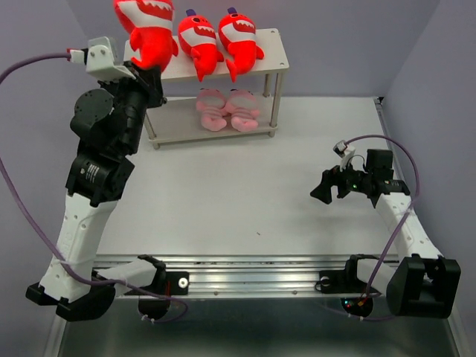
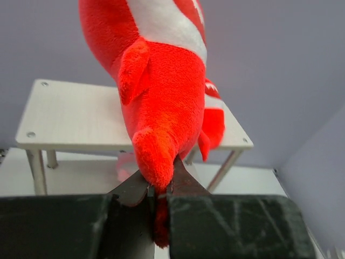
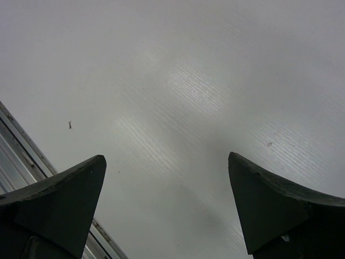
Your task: Place and organize the stuffed toys onto the shelf
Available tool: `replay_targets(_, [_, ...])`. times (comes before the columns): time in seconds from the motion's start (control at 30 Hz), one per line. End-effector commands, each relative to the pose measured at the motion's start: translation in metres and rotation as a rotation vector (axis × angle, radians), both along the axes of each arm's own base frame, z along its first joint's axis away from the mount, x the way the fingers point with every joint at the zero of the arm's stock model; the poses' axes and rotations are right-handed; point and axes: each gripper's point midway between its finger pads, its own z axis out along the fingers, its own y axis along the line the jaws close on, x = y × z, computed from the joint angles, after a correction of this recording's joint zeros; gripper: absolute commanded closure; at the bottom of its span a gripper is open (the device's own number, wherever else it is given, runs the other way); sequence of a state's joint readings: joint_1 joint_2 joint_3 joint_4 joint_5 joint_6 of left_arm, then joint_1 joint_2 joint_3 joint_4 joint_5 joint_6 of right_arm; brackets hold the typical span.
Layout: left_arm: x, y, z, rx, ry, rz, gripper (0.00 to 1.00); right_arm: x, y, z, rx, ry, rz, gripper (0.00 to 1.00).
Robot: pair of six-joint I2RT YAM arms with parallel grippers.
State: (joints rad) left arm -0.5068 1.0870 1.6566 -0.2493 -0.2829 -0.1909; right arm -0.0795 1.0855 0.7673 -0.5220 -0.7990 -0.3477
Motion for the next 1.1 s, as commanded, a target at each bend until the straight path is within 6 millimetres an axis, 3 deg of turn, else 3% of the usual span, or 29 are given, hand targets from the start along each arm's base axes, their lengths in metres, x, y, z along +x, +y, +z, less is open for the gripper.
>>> replay_targets(0.0, [0.021,0.033,0.046,-0.062,-0.1,0.119,1.0,0.008,-0.005,0.007,-0.017,-0.064,-0.008,0.0])
replay_targets(0.13, [0.068,0.065,0.035,-0.095,-0.056,0.185,1.0,0.008,-0.004,0.008,-0.013,-0.068,-0.004,0.0])
replay_targets(0.23, [0.084,0.075,0.032,-0.115,-0.073,0.181,1.0,0.008,-0.003,0.009,-0.012,-0.071,-0.003,0.0])
replay_targets(0.27, [0.096,0.081,0.02,-0.109,-0.051,0.183,1.0,0.008,-0.003,0.009,-0.012,-0.071,-0.003,0.0])
replay_targets(0.5, [0.142,0.083,-0.022,-0.1,0.048,0.136,1.0,0.007,-0.003,0.01,-0.008,-0.072,0.0,0.0])
replay_targets(0.77, [0.173,0.07,-0.068,-0.109,0.146,0.07,1.0,0.007,-0.004,0.009,-0.014,-0.074,-0.005,0.0])
replay_targets(1.07, [0.192,0.071,-0.094,-0.127,0.202,0.085,1.0,0.008,-0.004,0.009,-0.019,-0.076,-0.007,0.0])
